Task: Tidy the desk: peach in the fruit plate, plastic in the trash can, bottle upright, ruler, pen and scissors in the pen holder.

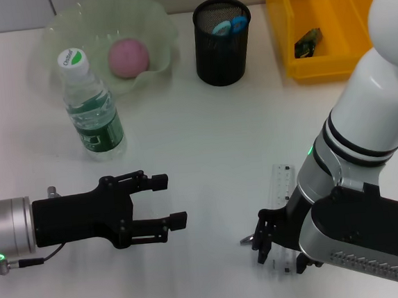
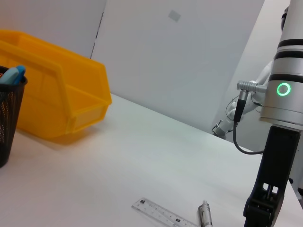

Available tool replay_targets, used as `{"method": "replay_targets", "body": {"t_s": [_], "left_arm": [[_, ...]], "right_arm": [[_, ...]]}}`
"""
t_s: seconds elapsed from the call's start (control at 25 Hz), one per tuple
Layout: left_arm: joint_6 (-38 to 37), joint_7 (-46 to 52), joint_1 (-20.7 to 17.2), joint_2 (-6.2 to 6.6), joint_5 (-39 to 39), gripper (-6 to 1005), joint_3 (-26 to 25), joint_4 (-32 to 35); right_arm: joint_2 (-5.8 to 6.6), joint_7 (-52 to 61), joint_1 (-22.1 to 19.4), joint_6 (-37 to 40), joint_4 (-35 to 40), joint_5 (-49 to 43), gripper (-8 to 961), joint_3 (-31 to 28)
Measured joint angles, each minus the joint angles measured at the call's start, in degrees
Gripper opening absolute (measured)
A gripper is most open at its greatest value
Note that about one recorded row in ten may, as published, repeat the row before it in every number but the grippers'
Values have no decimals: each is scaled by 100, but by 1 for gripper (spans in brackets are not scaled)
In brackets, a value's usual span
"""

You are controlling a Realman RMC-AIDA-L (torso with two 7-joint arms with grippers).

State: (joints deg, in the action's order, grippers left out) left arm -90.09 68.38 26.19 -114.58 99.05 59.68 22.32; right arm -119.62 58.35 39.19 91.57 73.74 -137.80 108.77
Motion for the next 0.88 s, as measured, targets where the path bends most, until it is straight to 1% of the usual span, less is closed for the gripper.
{"method": "replay_targets", "body": {"t_s": [0.36, 0.56, 0.6, 0.64, 0.68, 0.8, 0.84, 0.88], "left_arm": [[0, 62, -16, 2, -2, 842, 0, 0], [0, 62, -25, 5, -20, 842, -1, 0], [0, 62, -25, 6, -23, 842, 0, 0], [1, 62, -26, 6, -31, 842, 0, 0], [1, 62, -26, 6, -31, 843, 0, 0], [0, 62, -15, 6, -34, 843, 0, 0], [-1, 61, -5, 6, -40, 843, -1, 0], [-1, 61, -5, 6, -40, 843, -1, 0]], "right_arm": [[0, -52, -2, 29, -12, 63, 424, -46], [3, 165, -28, 218, 301, 64, 383, -199], [6, 257, -34, 338, 443, 64, 374, -318], [9, 474, -41, 661, 720, 65, 366, -664], [9, 474, -41, 661, 720, 65, 366, -664], [11, 873, 11, 1118, 1099, 88, 366, -1304], [19, 1160, 95, 1380, 1222, 107, 366, -1768], [19, 1160, 95, 1380, 1222, 107, 366, -1768]]}}
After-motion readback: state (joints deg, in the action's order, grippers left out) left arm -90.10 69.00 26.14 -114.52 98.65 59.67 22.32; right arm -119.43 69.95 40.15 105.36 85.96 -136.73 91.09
